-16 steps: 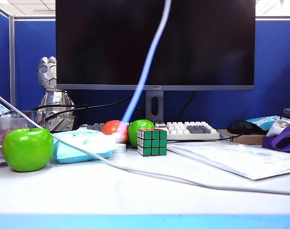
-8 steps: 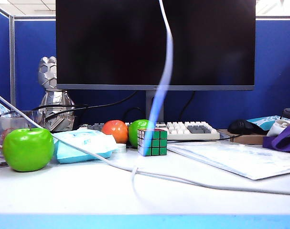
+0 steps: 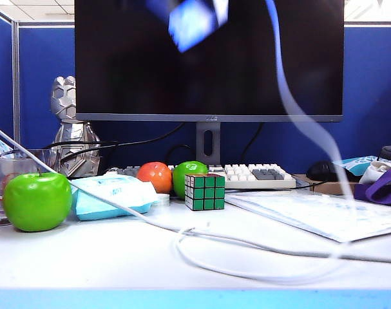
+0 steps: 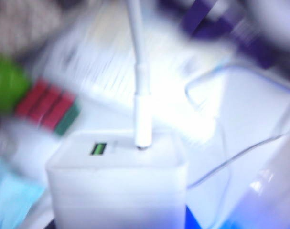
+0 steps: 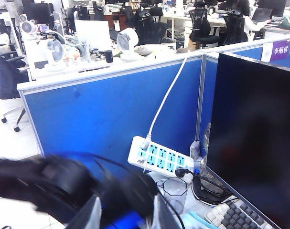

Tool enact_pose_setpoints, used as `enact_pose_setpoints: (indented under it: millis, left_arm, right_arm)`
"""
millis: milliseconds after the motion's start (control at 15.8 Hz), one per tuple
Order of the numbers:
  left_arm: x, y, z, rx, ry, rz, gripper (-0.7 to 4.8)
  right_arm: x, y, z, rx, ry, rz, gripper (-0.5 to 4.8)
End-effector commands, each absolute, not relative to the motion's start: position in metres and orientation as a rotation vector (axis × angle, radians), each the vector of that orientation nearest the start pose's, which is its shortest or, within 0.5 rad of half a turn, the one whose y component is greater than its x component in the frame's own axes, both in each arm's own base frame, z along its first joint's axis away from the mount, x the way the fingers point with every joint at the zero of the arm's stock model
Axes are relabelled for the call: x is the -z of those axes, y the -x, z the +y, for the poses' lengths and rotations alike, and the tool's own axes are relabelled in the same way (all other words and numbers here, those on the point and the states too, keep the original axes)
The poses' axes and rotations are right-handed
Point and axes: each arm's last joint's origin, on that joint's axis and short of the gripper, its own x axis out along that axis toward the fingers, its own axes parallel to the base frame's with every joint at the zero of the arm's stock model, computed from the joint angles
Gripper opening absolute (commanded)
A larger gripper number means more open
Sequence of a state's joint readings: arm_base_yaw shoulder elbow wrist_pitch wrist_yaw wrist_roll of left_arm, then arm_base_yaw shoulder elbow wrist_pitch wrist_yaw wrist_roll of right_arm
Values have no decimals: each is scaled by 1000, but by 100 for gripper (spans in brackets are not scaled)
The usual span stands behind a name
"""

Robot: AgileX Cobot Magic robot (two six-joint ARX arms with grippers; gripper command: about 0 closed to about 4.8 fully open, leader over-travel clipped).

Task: Pick up the Type-C charging cable and the charging base, insert one end of the Type-C charger into the corresponding slot on the base, and finally place the plugged-in charger back on the table.

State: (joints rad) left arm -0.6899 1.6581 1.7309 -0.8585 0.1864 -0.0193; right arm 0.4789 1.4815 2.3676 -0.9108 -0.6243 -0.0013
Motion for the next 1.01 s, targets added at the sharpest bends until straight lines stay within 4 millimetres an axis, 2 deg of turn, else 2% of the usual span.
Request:
enact_pose_setpoints:
  millis: [63, 126, 253, 316, 442, 695, 1011]
  left_arm:
    - [-334, -286, -241, 739, -274, 962, -6]
    - [-312, -293, -246, 700, -320, 1051, -6]
    - [-286, -300, -251, 666, -388, 1150, -6]
    - [-266, -306, -254, 627, -434, 1211, -6]
    - [-247, -313, -257, 559, -518, 1235, -6]
    - [-238, -320, -263, 593, -551, 1187, -6]
    - [-236, -322, -281, 767, -502, 1097, -6]
  right_arm:
    - [-594, -163, 104, -1103, 4, 3, 153]
    - [-594, -163, 104, -1103, 4, 3, 153]
    - [-594, -163, 104, -1103, 4, 3, 153]
    - [-594, -163, 104, -1102, 4, 4, 153]
    - [-594, -164, 104, -1102, 4, 4, 153]
    - [-594, -164, 105, -1099, 10, 3, 153]
    - [-594, -165, 105, -1099, 10, 3, 153]
